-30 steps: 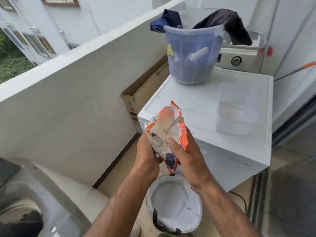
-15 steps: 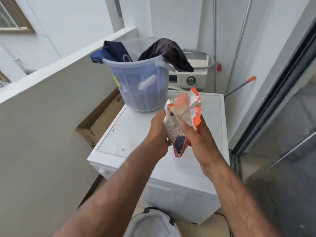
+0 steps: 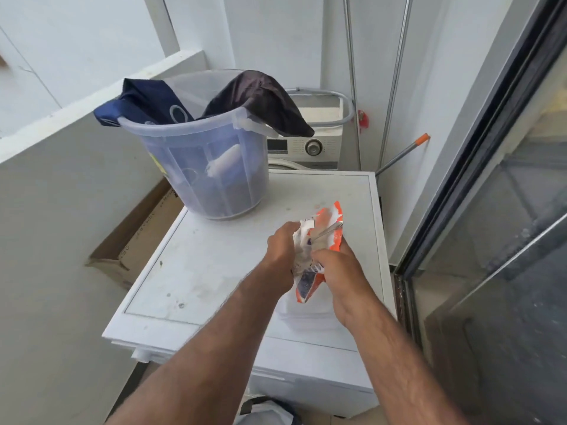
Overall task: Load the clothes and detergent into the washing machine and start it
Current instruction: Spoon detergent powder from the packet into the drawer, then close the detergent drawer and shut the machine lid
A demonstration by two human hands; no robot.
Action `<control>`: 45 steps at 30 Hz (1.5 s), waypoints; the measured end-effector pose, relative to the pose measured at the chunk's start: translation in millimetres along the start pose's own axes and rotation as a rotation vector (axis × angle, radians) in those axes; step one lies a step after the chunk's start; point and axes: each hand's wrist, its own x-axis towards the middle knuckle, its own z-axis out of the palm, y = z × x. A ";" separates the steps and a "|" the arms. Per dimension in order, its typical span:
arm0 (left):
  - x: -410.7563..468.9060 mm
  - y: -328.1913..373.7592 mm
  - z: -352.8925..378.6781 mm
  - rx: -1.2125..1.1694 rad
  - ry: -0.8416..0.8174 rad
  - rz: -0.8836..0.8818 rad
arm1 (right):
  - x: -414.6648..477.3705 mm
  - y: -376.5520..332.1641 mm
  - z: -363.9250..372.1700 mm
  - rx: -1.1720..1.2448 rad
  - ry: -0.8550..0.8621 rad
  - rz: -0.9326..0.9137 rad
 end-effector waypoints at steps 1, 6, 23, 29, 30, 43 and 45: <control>24.7 -11.3 -2.7 0.006 0.014 -0.023 | 2.9 1.5 2.0 0.007 0.011 0.021; 10.7 -11.2 7.3 0.001 0.005 -0.066 | 15.0 12.3 2.7 -0.009 0.076 0.063; -78.7 14.7 16.0 0.345 -0.108 0.083 | -12.7 6.7 -8.8 -0.252 0.179 -0.140; -126.0 24.1 -30.2 0.330 -0.102 0.199 | -49.2 -10.3 8.9 -0.366 0.224 -0.291; -134.6 25.1 -41.1 0.330 -0.086 0.226 | -56.3 -13.3 16.8 -0.367 0.207 -0.317; -261.9 12.5 -211.0 0.545 0.456 0.404 | -148.2 -6.2 179.6 -0.611 -0.286 -0.556; -284.6 3.6 -240.6 0.555 0.527 0.400 | -165.1 0.6 205.7 -0.630 -0.366 -0.596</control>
